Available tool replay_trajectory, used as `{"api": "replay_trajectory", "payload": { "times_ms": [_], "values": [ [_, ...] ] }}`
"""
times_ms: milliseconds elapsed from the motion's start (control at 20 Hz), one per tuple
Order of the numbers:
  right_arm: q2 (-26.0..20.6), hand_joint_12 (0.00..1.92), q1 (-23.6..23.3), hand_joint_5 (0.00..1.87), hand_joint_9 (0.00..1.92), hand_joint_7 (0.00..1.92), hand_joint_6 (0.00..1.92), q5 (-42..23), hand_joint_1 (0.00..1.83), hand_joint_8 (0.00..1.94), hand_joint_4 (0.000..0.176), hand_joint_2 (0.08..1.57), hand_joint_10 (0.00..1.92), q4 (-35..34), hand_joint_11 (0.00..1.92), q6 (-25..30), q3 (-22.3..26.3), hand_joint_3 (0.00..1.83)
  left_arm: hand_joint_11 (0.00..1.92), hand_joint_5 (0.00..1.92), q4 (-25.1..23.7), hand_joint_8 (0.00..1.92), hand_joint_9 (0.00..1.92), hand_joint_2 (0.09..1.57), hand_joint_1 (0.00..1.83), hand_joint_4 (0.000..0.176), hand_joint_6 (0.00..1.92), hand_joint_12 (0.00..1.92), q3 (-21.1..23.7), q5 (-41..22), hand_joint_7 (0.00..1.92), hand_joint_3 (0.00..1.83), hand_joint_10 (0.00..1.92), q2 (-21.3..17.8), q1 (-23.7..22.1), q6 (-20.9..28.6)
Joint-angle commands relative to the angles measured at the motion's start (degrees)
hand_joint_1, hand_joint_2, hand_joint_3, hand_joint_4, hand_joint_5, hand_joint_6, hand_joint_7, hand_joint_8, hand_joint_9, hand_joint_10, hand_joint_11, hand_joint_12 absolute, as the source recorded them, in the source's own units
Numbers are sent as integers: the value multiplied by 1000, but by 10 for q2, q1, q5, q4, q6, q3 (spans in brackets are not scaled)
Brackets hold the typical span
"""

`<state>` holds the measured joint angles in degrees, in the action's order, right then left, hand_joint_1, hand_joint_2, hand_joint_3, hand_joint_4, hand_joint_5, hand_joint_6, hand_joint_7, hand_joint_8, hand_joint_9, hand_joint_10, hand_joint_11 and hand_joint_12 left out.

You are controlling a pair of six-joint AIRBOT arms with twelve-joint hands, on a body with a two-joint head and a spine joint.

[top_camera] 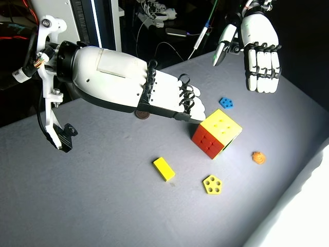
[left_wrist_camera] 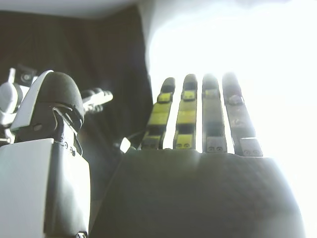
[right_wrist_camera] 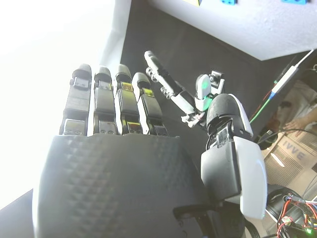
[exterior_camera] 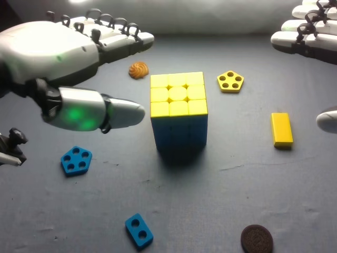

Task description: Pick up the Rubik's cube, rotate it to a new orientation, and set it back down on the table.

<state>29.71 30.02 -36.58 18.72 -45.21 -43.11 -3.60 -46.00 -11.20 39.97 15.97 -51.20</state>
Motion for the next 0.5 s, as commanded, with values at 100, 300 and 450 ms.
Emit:
{"api": "replay_trajectory", "payload": {
  "times_ms": [100,300,450],
  "values": [
    [-3,0,-5,36,47,82,11,-64,27,6,0,1248,16,-15,0,-1,-1,21,0,0,86,0,10,1166,227,0,0,95,0,-40,2,0,3,13,-11,-88],
    [-3,0,-5,79,43,91,25,-64,86,7,0,1248,11,-15,0,-1,-1,13,0,0,252,0,0,1091,659,0,0,121,-1,-46,0,0,0,40,-8,-254],
    [-3,0,-5,64,11,72,14,-64,66,2,0,1260,2,-15,0,-2,-1,14,0,0,379,0,0,1056,845,0,0,105,-2,-74,0,0,0,66,3,-369]
  ]
}}
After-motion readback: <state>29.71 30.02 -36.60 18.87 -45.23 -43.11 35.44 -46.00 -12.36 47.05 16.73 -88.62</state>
